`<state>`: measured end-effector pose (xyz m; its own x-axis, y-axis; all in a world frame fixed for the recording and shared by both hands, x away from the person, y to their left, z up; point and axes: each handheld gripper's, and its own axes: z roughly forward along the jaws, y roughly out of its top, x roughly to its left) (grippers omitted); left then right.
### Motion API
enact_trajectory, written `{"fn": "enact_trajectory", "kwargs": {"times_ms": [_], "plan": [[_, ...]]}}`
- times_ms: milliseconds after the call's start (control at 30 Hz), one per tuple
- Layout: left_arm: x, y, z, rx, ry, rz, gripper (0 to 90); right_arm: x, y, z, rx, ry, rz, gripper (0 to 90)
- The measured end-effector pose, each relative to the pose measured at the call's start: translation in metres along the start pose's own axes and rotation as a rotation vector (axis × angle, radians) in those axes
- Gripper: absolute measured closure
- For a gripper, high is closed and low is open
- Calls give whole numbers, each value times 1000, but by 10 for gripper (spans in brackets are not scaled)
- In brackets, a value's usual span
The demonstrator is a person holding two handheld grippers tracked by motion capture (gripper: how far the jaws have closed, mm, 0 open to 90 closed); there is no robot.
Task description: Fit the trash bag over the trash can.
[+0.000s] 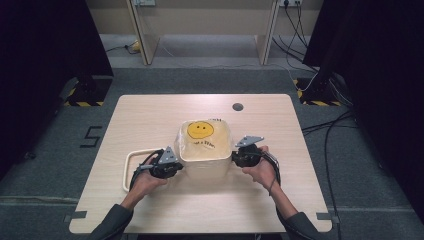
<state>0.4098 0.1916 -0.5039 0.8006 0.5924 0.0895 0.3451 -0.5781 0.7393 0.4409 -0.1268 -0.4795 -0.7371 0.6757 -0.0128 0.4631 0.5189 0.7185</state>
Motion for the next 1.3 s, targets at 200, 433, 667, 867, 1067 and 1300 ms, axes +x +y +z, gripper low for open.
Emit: {"fn": "enact_trajectory", "kwargs": {"times_ms": [200,433,667,867,1067,1300], "plan": [[0,0,-1,4,-6,-6,859,-4,-2,0,-8,-30,49,611],[-2,1,-28,-59,6,-60,613,-14,2,-30,-60,-107,117,399],[-14,6,-53,-109,16,-121,419,-23,17,-67,-176,-134,140,360],[-31,5,-63,-147,8,-152,351,-14,44,-82,-243,-117,108,354],[-50,-3,-65,-189,-27,-195,263,2,70,-81,-265,-73,61,348],[-56,-16,-63,-188,-46,-234,189,24,100,-74,-277,-14,8,343]]}}
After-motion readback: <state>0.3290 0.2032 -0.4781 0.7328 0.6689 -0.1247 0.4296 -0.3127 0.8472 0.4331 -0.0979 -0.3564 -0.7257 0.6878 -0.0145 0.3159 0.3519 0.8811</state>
